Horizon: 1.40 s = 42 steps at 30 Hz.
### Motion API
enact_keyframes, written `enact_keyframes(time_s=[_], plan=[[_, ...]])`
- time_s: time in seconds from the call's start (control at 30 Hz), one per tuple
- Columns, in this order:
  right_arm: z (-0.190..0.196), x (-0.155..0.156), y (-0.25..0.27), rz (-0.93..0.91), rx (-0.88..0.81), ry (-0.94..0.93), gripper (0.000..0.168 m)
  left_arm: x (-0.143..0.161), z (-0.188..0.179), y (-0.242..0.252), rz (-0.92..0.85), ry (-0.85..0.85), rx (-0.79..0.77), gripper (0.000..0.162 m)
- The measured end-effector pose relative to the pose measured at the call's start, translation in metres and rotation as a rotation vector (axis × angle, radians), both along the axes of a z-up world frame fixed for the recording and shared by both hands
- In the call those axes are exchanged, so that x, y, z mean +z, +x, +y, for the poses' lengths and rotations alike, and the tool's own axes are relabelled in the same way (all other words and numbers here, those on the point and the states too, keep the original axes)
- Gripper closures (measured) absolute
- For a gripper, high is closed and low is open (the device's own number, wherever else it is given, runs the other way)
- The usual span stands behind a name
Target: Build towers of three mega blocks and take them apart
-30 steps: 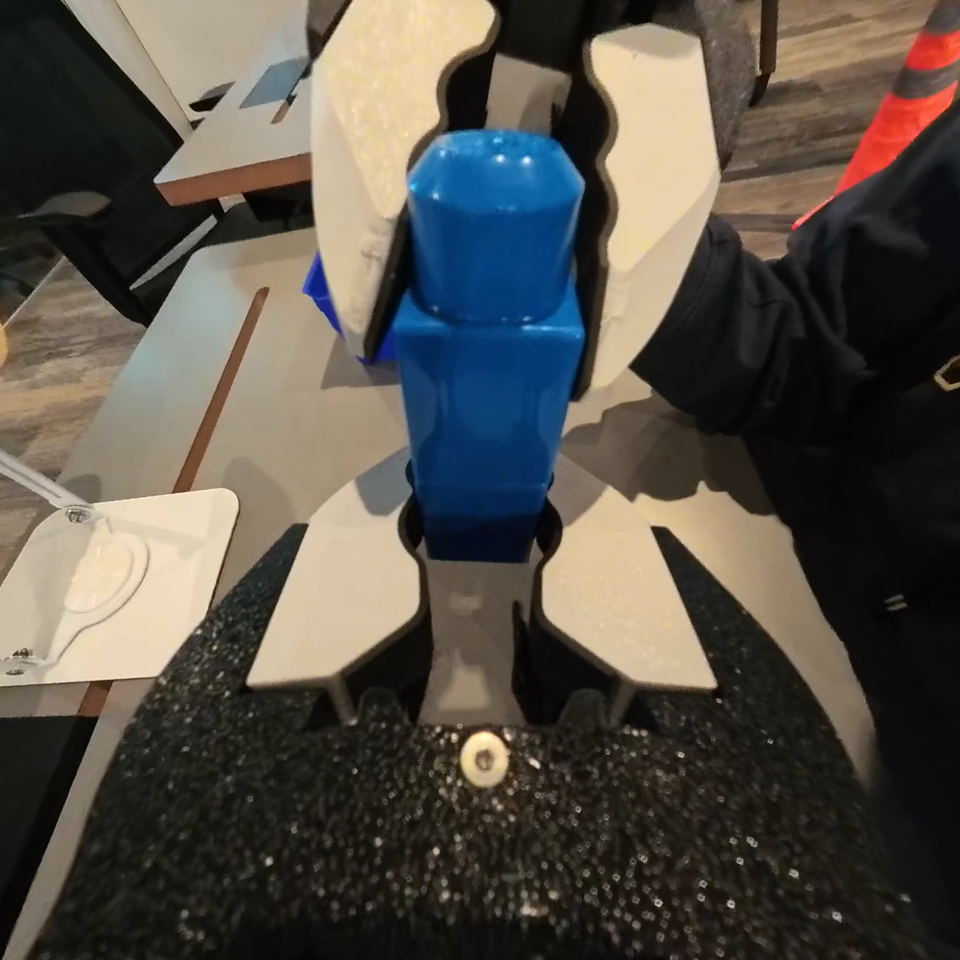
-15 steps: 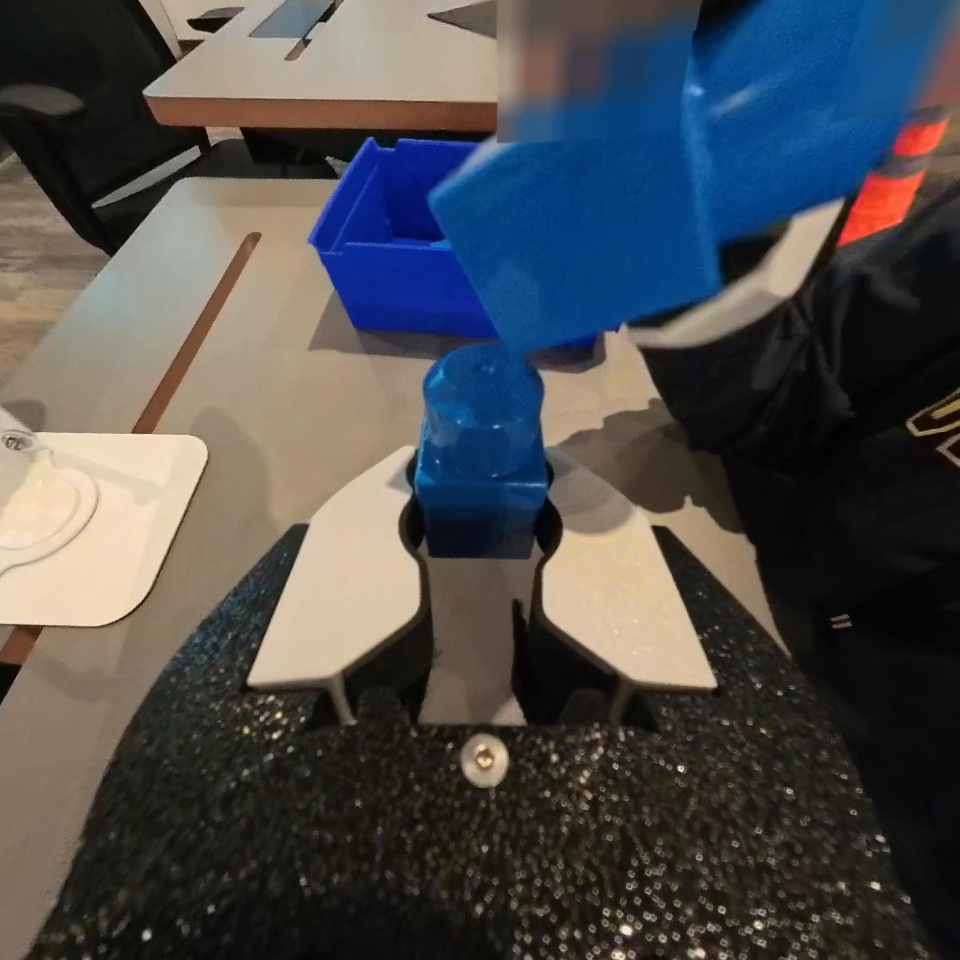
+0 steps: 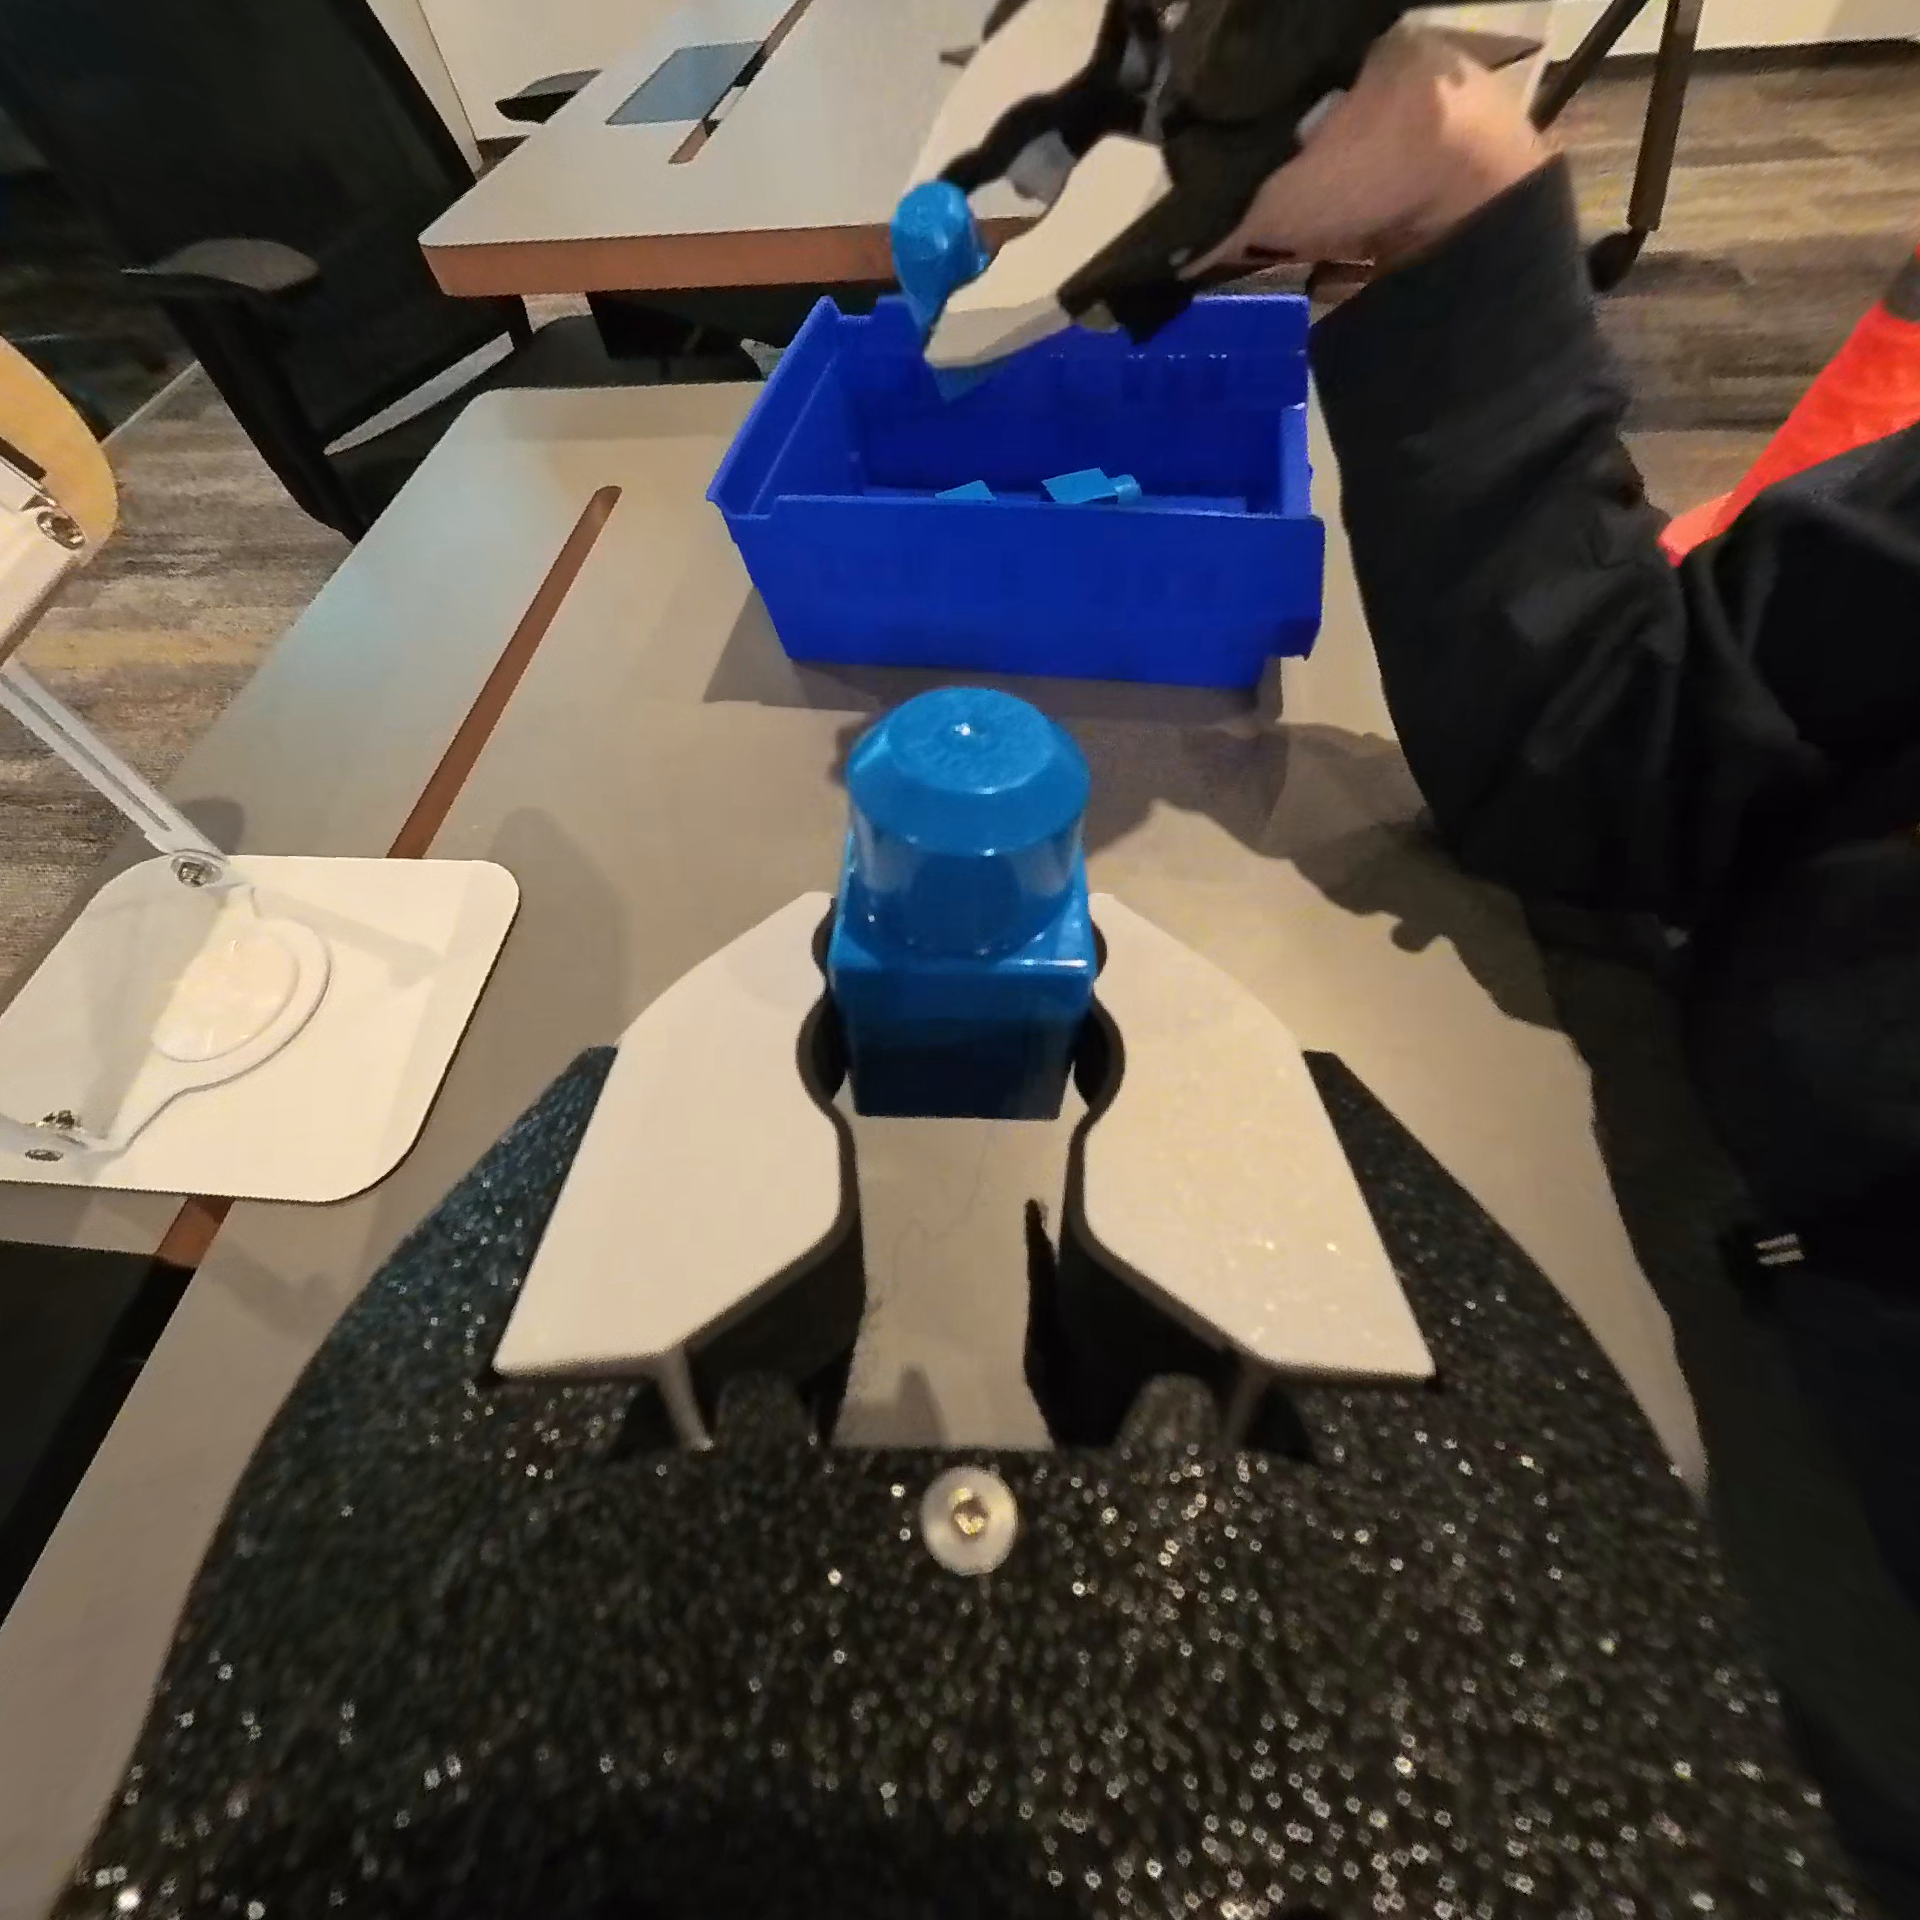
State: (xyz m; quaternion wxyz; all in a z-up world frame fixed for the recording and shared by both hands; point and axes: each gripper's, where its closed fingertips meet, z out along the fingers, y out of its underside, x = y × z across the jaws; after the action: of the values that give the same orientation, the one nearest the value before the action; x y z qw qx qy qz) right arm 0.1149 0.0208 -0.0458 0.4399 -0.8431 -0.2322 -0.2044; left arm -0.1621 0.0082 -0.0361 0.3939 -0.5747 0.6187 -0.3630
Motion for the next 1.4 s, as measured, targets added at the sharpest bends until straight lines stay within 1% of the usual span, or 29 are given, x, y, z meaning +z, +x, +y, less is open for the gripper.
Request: enact_keyframes(time_s=[0.03,0.1,0.23,0.27,0.3,0.33,0.4,0.47,0.5,0.57,0.6,0.67,0.7,0.8,0.9,0.97,1.03,1.1,1.2,1.33,1.37,1.4], plan=[[-0.006,-0.010,0.022,0.013,-0.089,-0.035,0.132,-0.001,0.000,0.000,0.002,-0.001,-0.002,0.121],[-0.018,-0.031,0.052,0.069,-0.215,-0.110,0.132,-0.002,-0.001,0.001,0.008,-0.003,-0.006,0.121],[-0.033,-0.069,0.083,0.219,-0.386,-0.215,0.131,-0.006,-0.002,0.003,0.025,-0.004,-0.013,0.121],[-0.034,-0.076,0.087,0.249,-0.418,-0.235,0.127,-0.006,-0.002,0.004,0.028,-0.003,-0.014,0.121],[-0.034,-0.081,0.089,0.275,-0.436,-0.255,0.114,-0.007,-0.002,0.004,0.030,-0.004,-0.016,0.121],[-0.034,-0.085,0.089,0.294,-0.444,-0.271,0.106,-0.007,-0.003,0.005,0.031,-0.005,-0.018,0.121],[-0.032,-0.086,0.090,0.304,-0.460,-0.277,0.096,-0.008,-0.003,0.005,0.034,-0.004,-0.019,0.121],[-0.029,-0.079,0.085,0.297,-0.447,-0.257,0.094,-0.007,-0.003,0.005,0.035,0.000,-0.019,0.121],[-0.027,-0.072,0.080,0.292,-0.423,-0.235,0.096,-0.007,-0.003,0.004,0.035,0.001,-0.019,0.121],[-0.016,-0.051,0.056,0.302,-0.313,-0.166,0.101,-0.007,-0.003,0.004,0.033,0.002,-0.017,0.121],[-0.008,-0.037,0.038,0.312,-0.218,-0.116,0.104,-0.007,-0.003,0.003,0.032,0.001,-0.017,0.121],[0.005,-0.009,-0.012,0.333,0.029,-0.018,0.114,-0.007,-0.002,0.003,0.031,0.001,-0.017,0.121],[0.009,0.004,-0.040,0.343,0.165,0.021,0.115,-0.007,-0.003,0.004,0.032,0.002,-0.018,0.121],[0.004,0.032,-0.122,0.392,0.560,0.080,0.115,-0.007,-0.004,0.004,0.034,0.008,-0.025,0.121],[-0.007,0.050,-0.183,0.412,0.827,0.113,0.115,-0.007,-0.007,0.006,0.035,0.013,-0.042,0.121],[-0.015,0.057,-0.216,0.394,0.964,0.140,0.115,-0.007,-0.010,0.007,0.040,0.014,-0.055,0.121],[-0.023,0.060,-0.244,0.387,1.071,0.147,0.117,-0.009,-0.013,0.009,0.048,0.012,-0.071,0.121],[-0.027,0.060,-0.264,0.396,1.132,0.135,0.117,-0.010,-0.016,0.010,0.053,0.015,-0.082,0.121],[-0.028,0.055,-0.284,0.398,1.175,0.111,0.116,-0.011,-0.019,0.013,0.061,0.020,-0.098,0.121],[-0.028,0.041,-0.296,0.372,1.208,0.055,0.115,-0.011,-0.023,0.014,0.067,0.030,-0.121,0.121],[-0.029,0.040,-0.298,0.379,1.216,0.042,0.117,-0.012,-0.025,0.015,0.070,0.031,-0.126,0.121],[-0.030,0.039,-0.299,0.386,1.228,0.025,0.123,-0.012,-0.025,0.015,0.071,0.033,-0.129,0.121]])
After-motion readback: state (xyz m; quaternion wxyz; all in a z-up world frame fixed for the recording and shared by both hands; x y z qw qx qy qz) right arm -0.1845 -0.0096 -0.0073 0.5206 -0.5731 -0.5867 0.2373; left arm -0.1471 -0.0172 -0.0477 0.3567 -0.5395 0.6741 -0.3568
